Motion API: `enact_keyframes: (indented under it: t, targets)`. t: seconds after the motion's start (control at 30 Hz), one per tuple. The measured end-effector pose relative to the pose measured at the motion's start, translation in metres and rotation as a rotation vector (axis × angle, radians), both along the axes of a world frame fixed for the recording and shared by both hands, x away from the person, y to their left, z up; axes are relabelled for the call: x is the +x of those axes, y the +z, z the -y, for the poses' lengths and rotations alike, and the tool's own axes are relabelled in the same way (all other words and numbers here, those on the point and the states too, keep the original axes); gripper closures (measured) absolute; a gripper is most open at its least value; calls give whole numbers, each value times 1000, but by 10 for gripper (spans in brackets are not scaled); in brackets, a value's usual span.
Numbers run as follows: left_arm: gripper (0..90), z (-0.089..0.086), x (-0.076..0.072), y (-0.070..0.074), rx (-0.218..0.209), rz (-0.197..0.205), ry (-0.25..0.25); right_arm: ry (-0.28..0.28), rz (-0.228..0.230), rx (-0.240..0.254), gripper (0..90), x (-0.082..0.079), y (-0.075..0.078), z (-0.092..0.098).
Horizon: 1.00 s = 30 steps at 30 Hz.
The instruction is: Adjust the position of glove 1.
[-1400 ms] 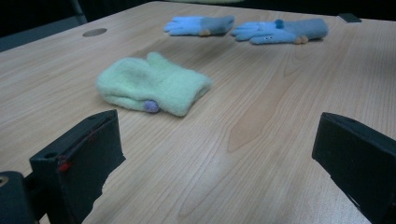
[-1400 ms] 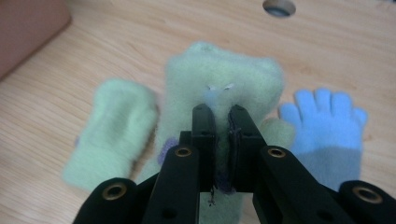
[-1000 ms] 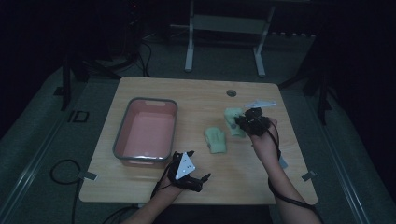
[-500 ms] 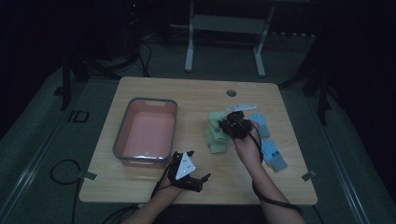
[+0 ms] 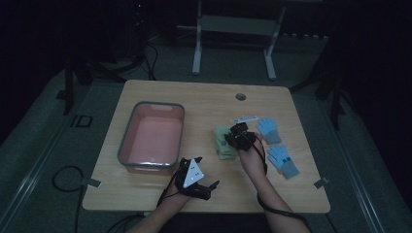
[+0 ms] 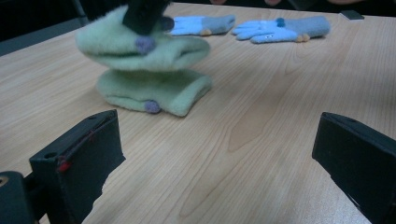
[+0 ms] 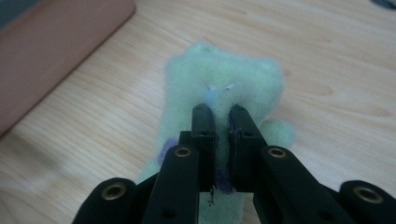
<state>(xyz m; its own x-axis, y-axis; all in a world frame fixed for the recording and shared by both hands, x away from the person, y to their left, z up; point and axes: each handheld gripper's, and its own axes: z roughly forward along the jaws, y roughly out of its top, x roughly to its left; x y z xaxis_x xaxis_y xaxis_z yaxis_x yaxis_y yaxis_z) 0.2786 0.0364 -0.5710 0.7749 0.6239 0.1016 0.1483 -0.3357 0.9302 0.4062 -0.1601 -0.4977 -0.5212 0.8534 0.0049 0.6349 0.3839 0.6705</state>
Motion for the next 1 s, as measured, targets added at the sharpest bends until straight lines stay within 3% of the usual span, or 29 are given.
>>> enact_keyframes:
  t: [0.47, 0.57, 0.67, 0.8, 0.9, 0.97, 1.0]
  targets:
    - [18, 4, -2, 0, 30, 18, 28, -17, -44, -6, 802, 4, -27, 1]
    - [18, 7, -1, 0, 31, 14, 60, -10, -45, -2, 770, 3, -24, 2]
    - [18, 7, -1, 0, 19, 17, 50, 2, -36, 6, 727, 0, -18, 5]
    - [18, 10, 1, 1, 54, 19, 66, 18, -20, 25, 668, -4, -9, 12]
    - [18, 12, 4, 4, 32, -8, 36, 42, 8, 34, 604, -8, -2, 22]
    - [22, 14, 8, 7, 55, -57, 56, 82, 20, 46, 552, -10, 2, 27]
    - [71, 15, 9, 9, 61, -79, 69, 96, 27, 40, 552, -11, 4, 30]
